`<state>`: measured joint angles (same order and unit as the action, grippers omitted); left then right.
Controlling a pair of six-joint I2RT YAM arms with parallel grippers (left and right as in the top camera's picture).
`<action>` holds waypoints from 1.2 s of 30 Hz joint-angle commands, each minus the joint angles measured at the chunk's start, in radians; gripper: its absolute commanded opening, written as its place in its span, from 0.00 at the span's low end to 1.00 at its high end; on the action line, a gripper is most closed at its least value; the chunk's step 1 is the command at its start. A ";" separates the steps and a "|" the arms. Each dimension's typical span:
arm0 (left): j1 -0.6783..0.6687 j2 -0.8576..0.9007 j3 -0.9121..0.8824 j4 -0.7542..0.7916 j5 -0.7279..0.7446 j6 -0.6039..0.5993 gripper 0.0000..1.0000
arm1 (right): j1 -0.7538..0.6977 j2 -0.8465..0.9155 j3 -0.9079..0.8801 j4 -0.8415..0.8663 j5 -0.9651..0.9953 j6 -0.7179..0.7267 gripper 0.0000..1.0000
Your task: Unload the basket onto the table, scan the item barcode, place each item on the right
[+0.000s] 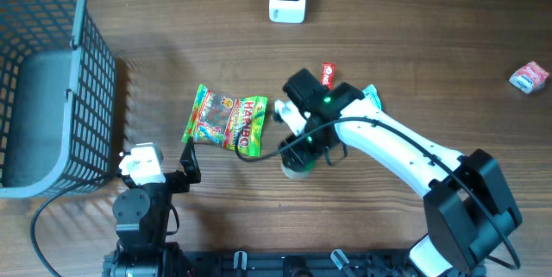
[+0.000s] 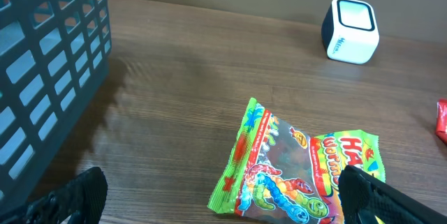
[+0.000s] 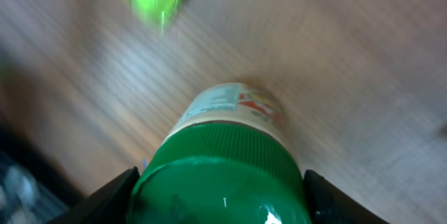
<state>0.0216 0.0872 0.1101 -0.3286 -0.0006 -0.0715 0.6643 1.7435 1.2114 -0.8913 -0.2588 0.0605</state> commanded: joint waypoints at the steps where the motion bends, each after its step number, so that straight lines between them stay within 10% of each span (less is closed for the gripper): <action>1: -0.004 -0.001 -0.010 0.004 0.015 0.016 1.00 | -0.002 0.009 0.053 0.098 0.167 0.396 0.66; 9: -0.004 -0.001 -0.010 0.004 0.015 0.016 1.00 | -0.002 0.017 0.053 0.079 0.237 0.759 0.66; 12: -0.004 -0.001 -0.010 0.004 0.015 0.016 1.00 | -0.002 0.018 0.053 0.025 0.237 0.788 1.00; 23: -0.004 -0.001 -0.010 0.004 0.015 0.015 1.00 | -0.002 -0.016 0.257 -0.098 0.218 0.676 1.00; 36: -0.004 -0.001 -0.010 0.004 0.015 0.016 1.00 | -0.003 0.320 0.241 -0.161 0.175 0.909 0.99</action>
<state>0.0216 0.0872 0.1101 -0.3286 -0.0006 -0.0715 0.6643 2.0087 1.4609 -1.0554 -0.0635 0.9455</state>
